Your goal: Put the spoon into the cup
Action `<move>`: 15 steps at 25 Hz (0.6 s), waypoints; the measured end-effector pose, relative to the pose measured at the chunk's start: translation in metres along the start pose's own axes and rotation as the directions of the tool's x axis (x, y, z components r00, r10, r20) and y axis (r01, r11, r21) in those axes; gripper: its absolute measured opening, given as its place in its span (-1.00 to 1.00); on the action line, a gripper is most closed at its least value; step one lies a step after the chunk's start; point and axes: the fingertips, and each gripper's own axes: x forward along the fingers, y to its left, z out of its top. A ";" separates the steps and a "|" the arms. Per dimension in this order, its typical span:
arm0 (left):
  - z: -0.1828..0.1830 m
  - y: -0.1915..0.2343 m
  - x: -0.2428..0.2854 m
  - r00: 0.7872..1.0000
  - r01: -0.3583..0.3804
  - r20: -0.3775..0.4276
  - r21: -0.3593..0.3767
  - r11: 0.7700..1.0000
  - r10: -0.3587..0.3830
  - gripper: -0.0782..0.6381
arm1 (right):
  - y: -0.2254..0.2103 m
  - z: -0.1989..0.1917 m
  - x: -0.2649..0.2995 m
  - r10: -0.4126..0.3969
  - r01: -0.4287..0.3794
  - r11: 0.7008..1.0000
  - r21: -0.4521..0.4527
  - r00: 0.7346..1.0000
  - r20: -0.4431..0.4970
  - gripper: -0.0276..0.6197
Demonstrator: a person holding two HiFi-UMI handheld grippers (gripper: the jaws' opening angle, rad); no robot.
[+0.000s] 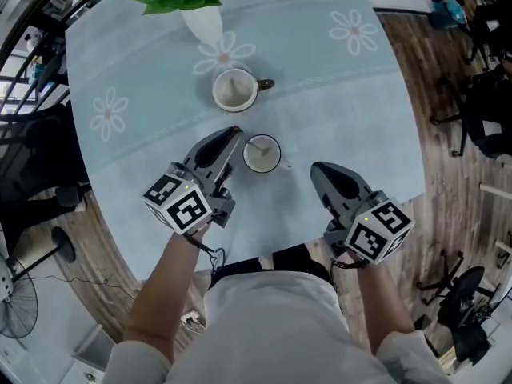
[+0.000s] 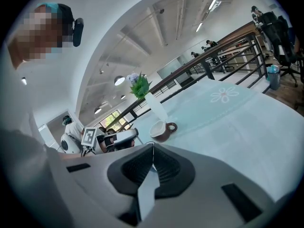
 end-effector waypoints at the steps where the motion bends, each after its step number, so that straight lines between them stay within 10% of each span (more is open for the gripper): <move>1: -0.001 0.000 0.000 1.000 -0.001 -0.001 -0.001 1.000 0.001 -0.63 | 0.000 -0.001 0.000 0.000 0.000 1.000 0.001 1.000 -0.002 -0.85; 15: -0.014 0.004 0.005 1.000 -0.012 -0.010 0.004 1.000 0.012 -0.63 | -0.003 -0.013 0.001 -0.002 0.002 1.000 0.018 1.000 -0.016 -0.85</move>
